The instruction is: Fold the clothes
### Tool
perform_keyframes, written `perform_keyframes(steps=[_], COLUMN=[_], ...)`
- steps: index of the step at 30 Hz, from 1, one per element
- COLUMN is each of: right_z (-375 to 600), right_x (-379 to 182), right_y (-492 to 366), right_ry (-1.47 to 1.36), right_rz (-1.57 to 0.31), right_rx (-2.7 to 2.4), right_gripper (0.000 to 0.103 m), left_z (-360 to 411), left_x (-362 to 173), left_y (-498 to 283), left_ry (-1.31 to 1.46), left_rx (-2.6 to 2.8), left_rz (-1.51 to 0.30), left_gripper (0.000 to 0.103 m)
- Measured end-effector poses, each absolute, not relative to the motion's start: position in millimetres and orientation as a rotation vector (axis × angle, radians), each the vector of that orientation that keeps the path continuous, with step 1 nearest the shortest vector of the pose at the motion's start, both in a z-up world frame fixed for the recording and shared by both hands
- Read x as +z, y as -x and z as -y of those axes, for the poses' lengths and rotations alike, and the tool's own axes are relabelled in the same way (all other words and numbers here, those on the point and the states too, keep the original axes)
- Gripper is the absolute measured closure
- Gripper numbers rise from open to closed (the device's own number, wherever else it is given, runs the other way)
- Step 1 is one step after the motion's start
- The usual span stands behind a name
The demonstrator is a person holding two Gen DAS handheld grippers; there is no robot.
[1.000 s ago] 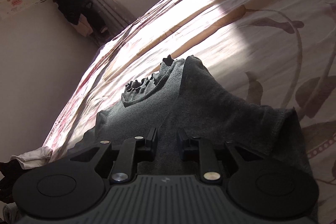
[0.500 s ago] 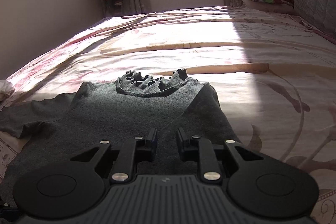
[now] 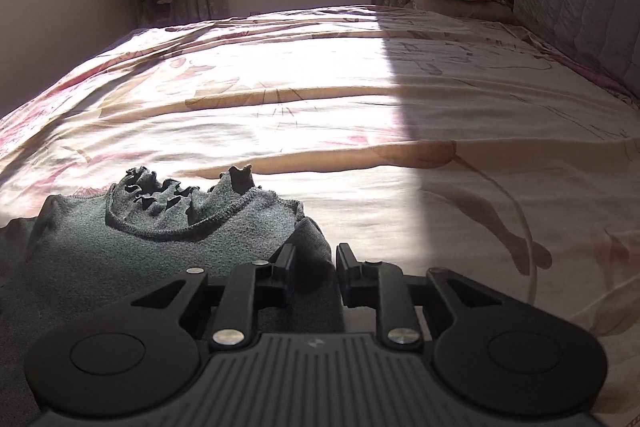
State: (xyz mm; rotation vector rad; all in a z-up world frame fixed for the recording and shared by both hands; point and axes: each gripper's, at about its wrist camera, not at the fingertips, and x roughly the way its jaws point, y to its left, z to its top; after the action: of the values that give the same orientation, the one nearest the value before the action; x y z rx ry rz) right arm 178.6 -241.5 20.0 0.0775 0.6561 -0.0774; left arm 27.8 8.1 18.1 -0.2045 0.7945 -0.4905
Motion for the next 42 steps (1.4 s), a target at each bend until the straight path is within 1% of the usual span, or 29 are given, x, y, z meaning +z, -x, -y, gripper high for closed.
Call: perform_keyframes(steps=[1, 2, 6, 7, 8, 9, 15, 19, 21, 22, 23, 25, 31, 34, 35, 36, 37, 38, 39, 42], right_z=[242.2, 241.3, 235.4, 235.3, 235.6, 236.1, 253.2, 262.3, 268.1, 271.5, 275.1, 282.1, 296.8, 294.6, 292.7, 291.9, 291.7, 294.1, 297.8, 304.7], right_x=[20.0, 19.3, 15.9, 15.3, 14.7, 14.1, 9.5, 16.1, 23.9, 26.8, 29.2, 33.1, 29.2, 21.9, 18.9, 16.5, 14.4, 12.3, 10.4, 14.7], right_y=[-180.5, -183.1, -192.0, -194.3, -196.4, -198.6, -213.0, -214.6, -208.6, -205.1, -201.5, -187.9, -142.0, -121.7, -118.4, -115.5, -112.9, -112.6, -113.6, -109.4], right_ry=[-0.079, -0.072, -0.049, -0.05, -0.051, -0.046, -0.061, -0.109, -0.129, -0.143, -0.159, -0.185, -0.275, -0.26, -0.235, -0.212, -0.189, -0.166, -0.143, -0.182], right_rz=[-0.659, -0.666, -0.672, -0.673, -0.673, -0.675, -0.671, -0.673, -0.665, -0.667, -0.672, -0.679, -0.731, -0.757, -0.766, -0.759, -0.746, -0.74, -0.737, -0.714], right_rx=[-0.075, -0.071, -0.055, -0.054, -0.053, -0.058, -0.129, -0.104, -0.1, -0.094, -0.086, -0.06, 0.038, 0.07, 0.071, 0.062, 0.05, -0.005, -0.081, -0.094], right_gripper=[0.072, 0.071, 0.072, 0.075, 0.092, 0.097, 0.1, 0.096, 0.096, 0.093, 0.086, 0.075, 0.073, 0.074, 0.084, 0.097, 0.101, 0.103, 0.103, 0.103], left_z=[-7.8, -7.5, -6.6, -6.4, -6.2, -6.0, -3.8, -1.1, -0.6, -0.6, -0.7, -1.4, -4.4, -4.1, -3.5, -2.9, -1.8, -0.8, 0.2, 2.2], left_x=[18.2, 18.1, 18.0, 18.0, 18.0, 18.0, 18.6, 18.8, 19.7, 20.1, 20.7, 21.6, 24.1, 23.7, 23.3, 22.8, 21.8, 20.7, 19.9, 20.8], left_y=[-28.1, -28.5, -28.5, -28.4, -28.4, -28.4, -25.6, -24.0, -23.9, -23.8, -23.8, -23.4, -24.0, -24.7, -24.7, -24.7, -24.3, -23.6, -22.7, -19.5], left_ry=[0.204, 0.203, 0.186, 0.182, 0.178, 0.175, 0.152, 0.128, 0.13, 0.132, 0.132, 0.13, 0.121, 0.116, 0.113, 0.108, 0.099, 0.088, 0.077, 0.042], left_rx=[-0.491, -0.491, -0.499, -0.501, -0.504, -0.506, -0.516, -0.523, -0.527, -0.528, -0.527, -0.525, -0.51, -0.509, -0.51, -0.512, -0.513, -0.514, -0.515, -0.525], left_rz=[-0.794, -0.793, -0.785, -0.783, -0.781, -0.779, -0.77, -0.761, -0.76, -0.76, -0.76, -0.759, -0.746, -0.742, -0.743, -0.744, -0.745, -0.744, -0.741, -0.721], left_gripper=[0.059, 0.059, 0.059, 0.059, 0.059, 0.059, 0.057, 0.053, 0.051, 0.05, 0.05, 0.049, 0.048, 0.047, 0.047, 0.047, 0.046, 0.046, 0.046, 0.045])
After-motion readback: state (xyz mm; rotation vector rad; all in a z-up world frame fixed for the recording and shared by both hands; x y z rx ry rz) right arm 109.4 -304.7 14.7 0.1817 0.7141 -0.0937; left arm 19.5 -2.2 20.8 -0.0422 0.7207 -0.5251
